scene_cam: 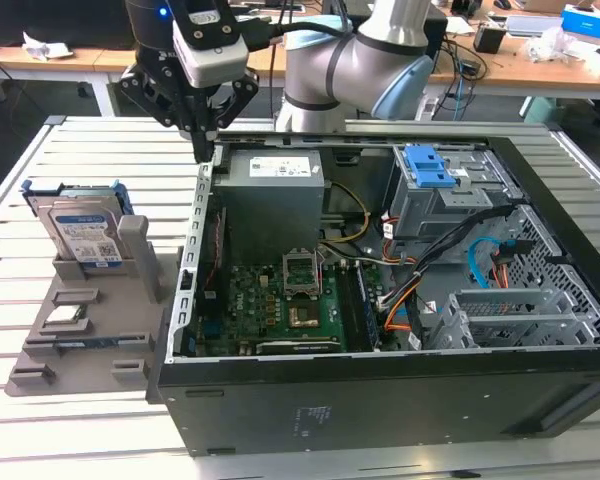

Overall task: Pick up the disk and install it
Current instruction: 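Reach for the disk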

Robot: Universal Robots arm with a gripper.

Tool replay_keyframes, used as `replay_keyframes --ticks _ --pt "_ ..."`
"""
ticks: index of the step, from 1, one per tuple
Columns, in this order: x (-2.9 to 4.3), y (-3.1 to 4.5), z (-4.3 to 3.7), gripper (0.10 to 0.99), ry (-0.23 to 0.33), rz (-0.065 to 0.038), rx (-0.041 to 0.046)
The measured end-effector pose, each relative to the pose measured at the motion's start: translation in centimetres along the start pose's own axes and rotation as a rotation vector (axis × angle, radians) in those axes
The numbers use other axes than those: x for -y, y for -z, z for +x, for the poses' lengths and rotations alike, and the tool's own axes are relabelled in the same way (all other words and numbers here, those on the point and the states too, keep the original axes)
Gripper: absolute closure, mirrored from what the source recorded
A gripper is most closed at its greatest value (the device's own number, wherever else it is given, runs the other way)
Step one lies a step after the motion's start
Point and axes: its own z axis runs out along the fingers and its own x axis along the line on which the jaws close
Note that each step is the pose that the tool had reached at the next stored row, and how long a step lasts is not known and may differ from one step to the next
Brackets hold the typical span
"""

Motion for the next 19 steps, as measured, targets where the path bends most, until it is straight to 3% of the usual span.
replay_keyframes --ticks 6,7,8,19 --pt "0.07 0.02 1.01 0.980 0.000 0.000 0.0000" --pt "0.10 0.03 1.29 0.980 0.000 0.000 0.0000" --pt "0.18 0.06 2.42 0.980 0.000 0.000 0.0000" --pt "0.37 0.12 5.00 0.980 0.000 0.000 0.0000"
